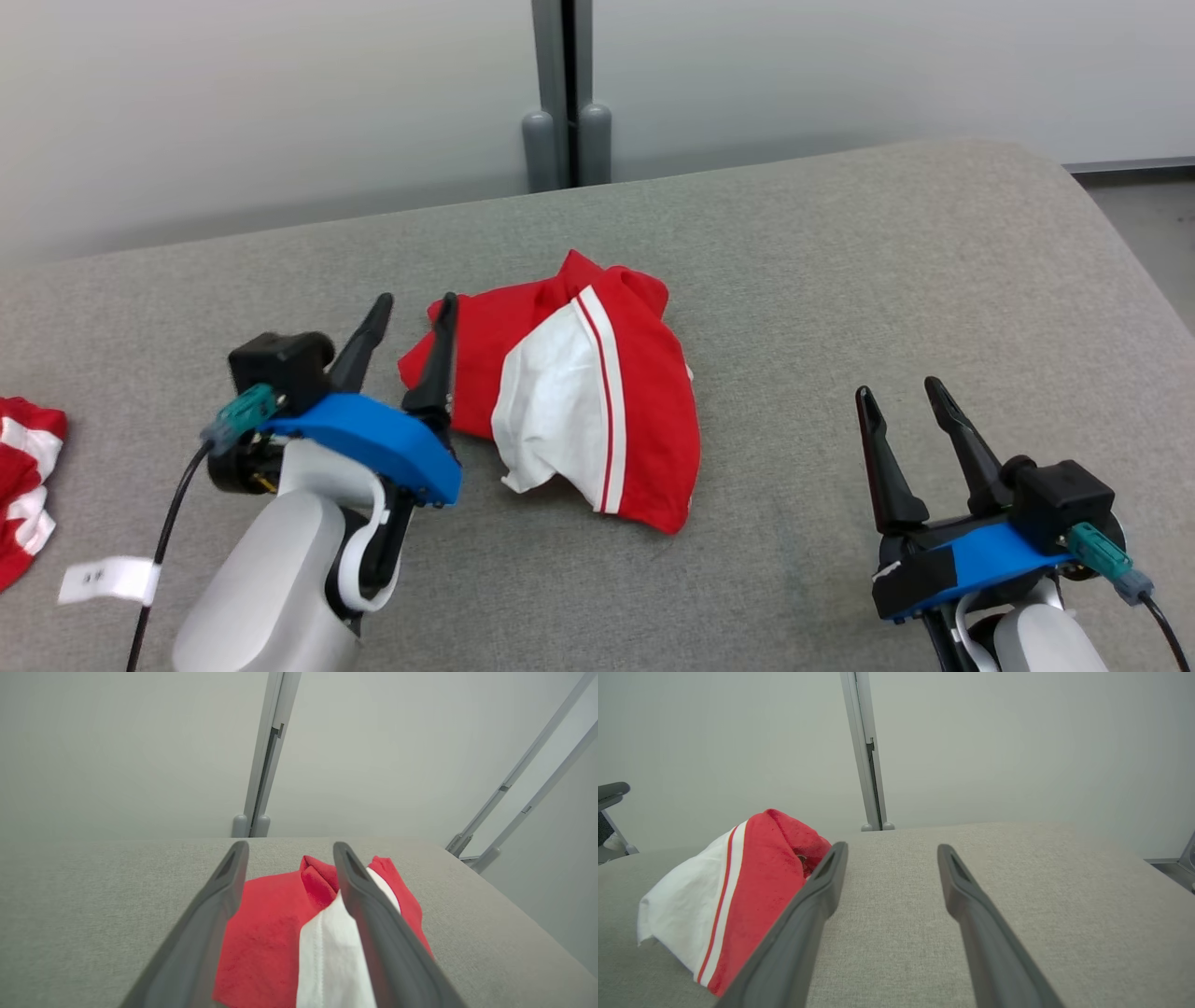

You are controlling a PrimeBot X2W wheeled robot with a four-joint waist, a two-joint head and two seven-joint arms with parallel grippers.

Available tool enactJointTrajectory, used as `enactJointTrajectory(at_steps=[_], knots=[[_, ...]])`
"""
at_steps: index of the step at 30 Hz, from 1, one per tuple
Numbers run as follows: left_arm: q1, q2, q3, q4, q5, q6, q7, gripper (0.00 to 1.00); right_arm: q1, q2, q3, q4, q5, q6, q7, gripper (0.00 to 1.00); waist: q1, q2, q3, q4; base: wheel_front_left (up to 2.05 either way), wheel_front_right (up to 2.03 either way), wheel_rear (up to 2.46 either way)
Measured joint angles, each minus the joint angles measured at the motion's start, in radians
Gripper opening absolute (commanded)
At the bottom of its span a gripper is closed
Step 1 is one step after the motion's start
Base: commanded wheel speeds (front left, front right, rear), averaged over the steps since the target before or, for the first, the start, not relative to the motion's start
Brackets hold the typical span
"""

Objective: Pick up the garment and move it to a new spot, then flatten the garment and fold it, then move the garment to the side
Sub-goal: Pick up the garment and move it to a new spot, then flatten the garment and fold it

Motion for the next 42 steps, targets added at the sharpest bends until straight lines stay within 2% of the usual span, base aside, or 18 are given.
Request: enactJointTrajectory(at_steps=[6,10,13,17,22,29,42], knots=[[0.123,0.047,0.041,-0.079,0.044,0.056,-0.159,1.00,0.024,0.000,-0.009,-0.021,-0.012,0.000,0.031,1.00,0.0000,0.0000,-0.022,0.050,0.00,0.00,0.00],[0.205,0.058,0.064,-0.128,0.074,0.078,-0.210,1.00,0.038,0.000,-0.014,-0.032,-0.022,0.000,0.050,1.00,0.0000,0.0000,-0.034,0.076,0.00,0.00,0.00],[0.302,0.050,0.132,-0.175,0.080,0.095,-0.224,1.00,0.044,0.000,-0.013,-0.040,-0.023,0.000,0.063,1.00,-0.0001,0.0000,-0.047,0.092,0.00,0.00,0.00],[0.375,0.049,0.202,-0.241,0.144,0.098,-0.226,1.00,0.061,0.000,-0.015,-0.040,-0.023,0.000,0.072,1.00,-0.0001,0.0000,-0.057,0.103,0.00,0.00,0.00],[0.462,0.047,0.241,-0.265,0.200,0.088,-0.226,1.00,0.081,0.000,-0.029,-0.022,-0.023,0.000,0.077,1.00,-0.0001,0.0000,-0.073,0.112,0.00,0.00,0.00],[0.497,0.031,0.237,-0.257,0.218,0.064,-0.226,1.00,0.102,0.000,-0.050,0.002,-0.021,0.000,0.085,1.00,-0.0001,0.0000,-0.081,0.118,0.00,0.00,0.00],[0.494,0.029,0.233,-0.243,0.218,0.062,-0.226,1.00,0.095,0.000,-0.034,0.008,-0.009,0.000,0.087,1.00,-0.0001,0.0000,-0.069,0.119,0.00,0.00,0.00]])
